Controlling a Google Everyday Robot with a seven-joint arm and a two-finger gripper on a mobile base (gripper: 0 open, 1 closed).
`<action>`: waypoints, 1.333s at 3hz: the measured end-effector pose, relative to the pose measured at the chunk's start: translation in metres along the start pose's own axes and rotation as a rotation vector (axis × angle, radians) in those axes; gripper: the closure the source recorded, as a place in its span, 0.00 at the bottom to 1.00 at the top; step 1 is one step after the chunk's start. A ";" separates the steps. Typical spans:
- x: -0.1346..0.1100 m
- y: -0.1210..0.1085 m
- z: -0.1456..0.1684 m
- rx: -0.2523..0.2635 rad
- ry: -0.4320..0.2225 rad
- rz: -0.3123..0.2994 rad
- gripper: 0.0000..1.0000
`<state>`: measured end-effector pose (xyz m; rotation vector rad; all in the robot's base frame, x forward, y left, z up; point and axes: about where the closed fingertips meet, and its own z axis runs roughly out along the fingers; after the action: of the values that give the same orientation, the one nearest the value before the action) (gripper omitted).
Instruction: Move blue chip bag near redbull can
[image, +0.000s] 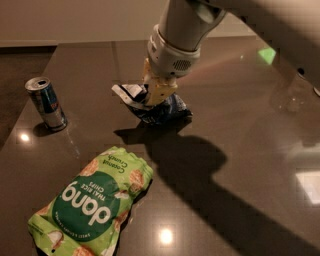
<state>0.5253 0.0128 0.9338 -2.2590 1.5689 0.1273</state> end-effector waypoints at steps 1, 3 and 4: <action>-0.038 -0.012 0.002 0.041 -0.010 -0.074 1.00; -0.094 -0.032 0.024 0.085 -0.026 -0.187 1.00; -0.108 -0.038 0.043 0.068 -0.035 -0.222 0.84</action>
Offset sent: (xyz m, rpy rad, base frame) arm -0.0043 0.1161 0.0302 0.0415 -0.1881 0.1720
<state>0.5265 0.1346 0.9354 -2.3455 1.2752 0.0515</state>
